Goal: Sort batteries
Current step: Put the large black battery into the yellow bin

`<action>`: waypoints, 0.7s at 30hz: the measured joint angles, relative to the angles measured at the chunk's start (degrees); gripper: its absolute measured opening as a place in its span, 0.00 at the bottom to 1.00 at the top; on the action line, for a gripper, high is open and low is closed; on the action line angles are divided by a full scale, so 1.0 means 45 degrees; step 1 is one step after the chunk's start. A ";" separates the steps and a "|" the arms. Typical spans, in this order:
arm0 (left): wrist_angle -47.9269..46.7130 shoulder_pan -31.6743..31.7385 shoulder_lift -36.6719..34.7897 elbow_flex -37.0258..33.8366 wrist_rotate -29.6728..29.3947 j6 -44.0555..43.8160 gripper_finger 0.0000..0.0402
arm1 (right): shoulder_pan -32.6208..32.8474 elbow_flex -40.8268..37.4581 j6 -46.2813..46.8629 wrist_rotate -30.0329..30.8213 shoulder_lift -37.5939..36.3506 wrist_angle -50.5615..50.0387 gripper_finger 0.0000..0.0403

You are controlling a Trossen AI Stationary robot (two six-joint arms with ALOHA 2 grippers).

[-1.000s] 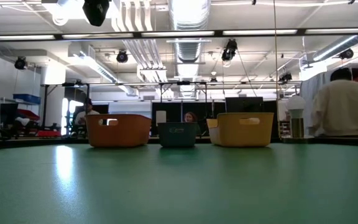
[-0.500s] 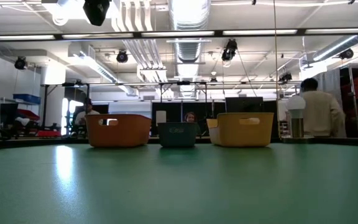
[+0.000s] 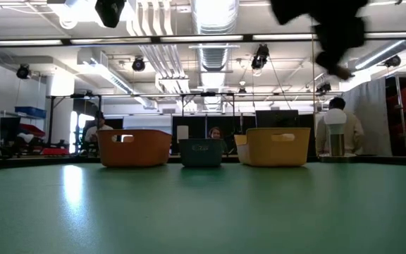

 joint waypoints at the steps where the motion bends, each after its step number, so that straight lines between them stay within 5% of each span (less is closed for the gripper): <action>1: -0.0018 0.0000 -0.0005 0.0000 0.0001 -0.0043 0.20 | -0.0584 0.0348 -0.0859 0.0105 0.0000 -0.0270 0.12; 11: -0.0801 0.0000 -0.0045 0.0000 0.0133 -0.0772 0.20 | -0.6448 0.2379 -0.7753 0.0450 0.0322 -0.0691 0.12; 21: -0.1571 -0.0024 -0.0083 0.0000 0.0136 -0.1301 0.20 | -1.0121 0.2384 -1.2833 0.1181 0.2087 -0.0657 0.12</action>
